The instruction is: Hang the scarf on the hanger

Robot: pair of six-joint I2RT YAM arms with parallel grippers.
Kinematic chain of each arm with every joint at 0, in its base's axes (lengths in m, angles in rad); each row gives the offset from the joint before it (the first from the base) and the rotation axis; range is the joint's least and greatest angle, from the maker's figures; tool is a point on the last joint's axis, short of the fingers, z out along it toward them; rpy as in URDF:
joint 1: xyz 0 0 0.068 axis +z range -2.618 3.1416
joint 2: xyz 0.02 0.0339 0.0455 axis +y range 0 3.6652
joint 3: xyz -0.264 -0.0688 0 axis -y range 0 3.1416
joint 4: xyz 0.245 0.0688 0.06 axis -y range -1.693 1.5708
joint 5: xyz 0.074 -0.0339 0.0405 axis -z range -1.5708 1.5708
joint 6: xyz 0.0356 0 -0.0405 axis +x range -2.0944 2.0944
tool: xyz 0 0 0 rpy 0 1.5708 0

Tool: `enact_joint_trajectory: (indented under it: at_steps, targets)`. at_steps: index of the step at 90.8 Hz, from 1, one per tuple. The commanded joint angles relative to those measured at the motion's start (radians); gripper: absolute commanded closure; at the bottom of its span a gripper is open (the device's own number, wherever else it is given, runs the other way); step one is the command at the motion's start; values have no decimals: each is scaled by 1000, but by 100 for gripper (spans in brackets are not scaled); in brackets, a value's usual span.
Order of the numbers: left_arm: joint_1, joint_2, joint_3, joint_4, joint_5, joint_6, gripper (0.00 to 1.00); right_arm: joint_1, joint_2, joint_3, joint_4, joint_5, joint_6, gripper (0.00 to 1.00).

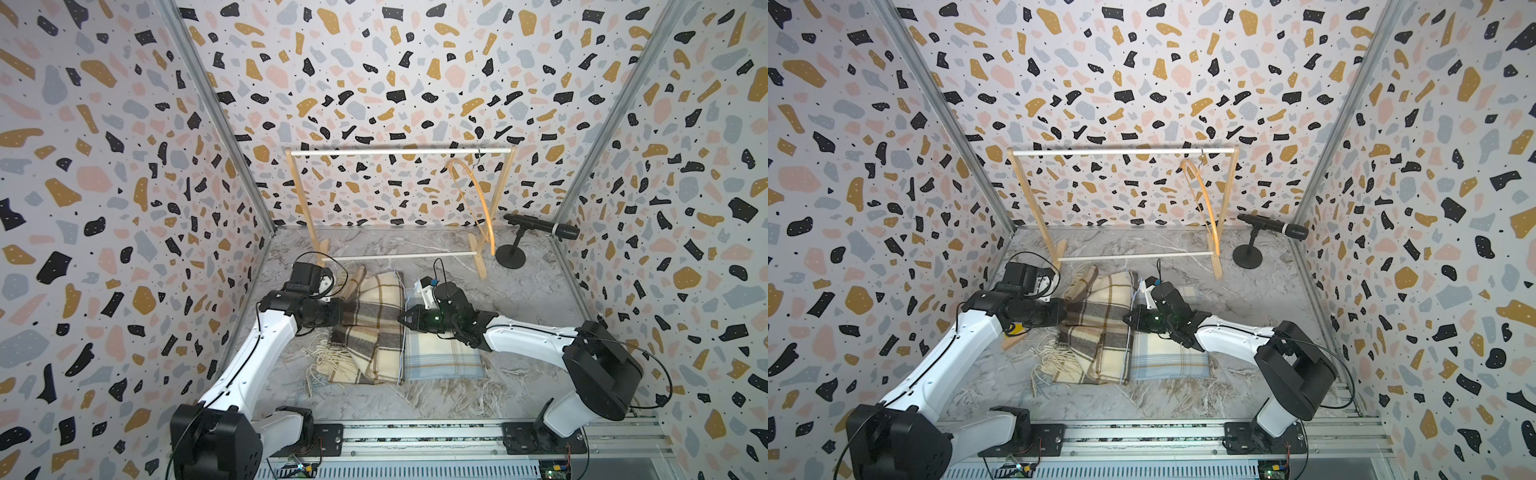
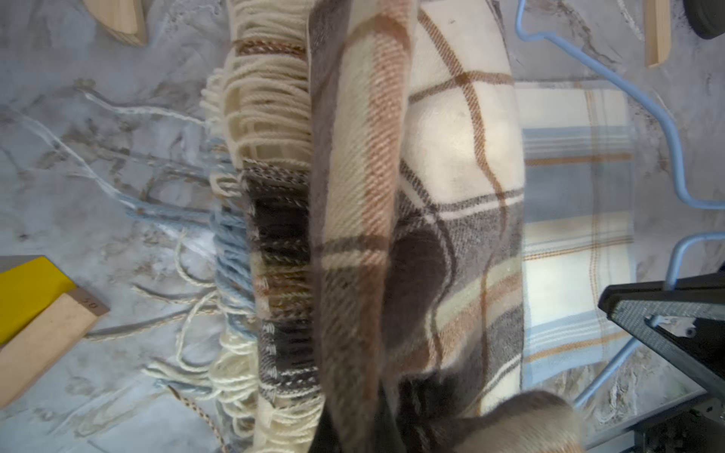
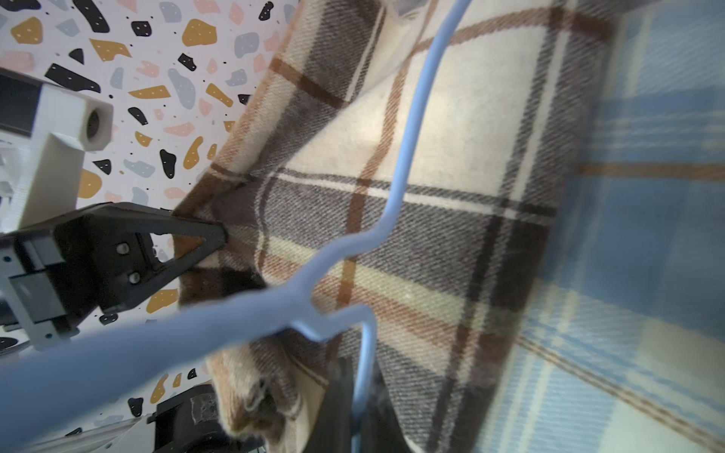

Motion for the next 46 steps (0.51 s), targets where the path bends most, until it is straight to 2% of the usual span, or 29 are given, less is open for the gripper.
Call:
enact_joint_trajectory:
  at_steps: [1,28,46]
  targets:
    - [30,22,47,18,-21,50,100,3,-21,-14,-54,58,-42,100]
    - [54,30,59,34,71,39,100,3,-87,24,-119,72,-74,100]
    - [59,-17,66,22,16,45,100,2,-142,41,-234,164,-101,100]
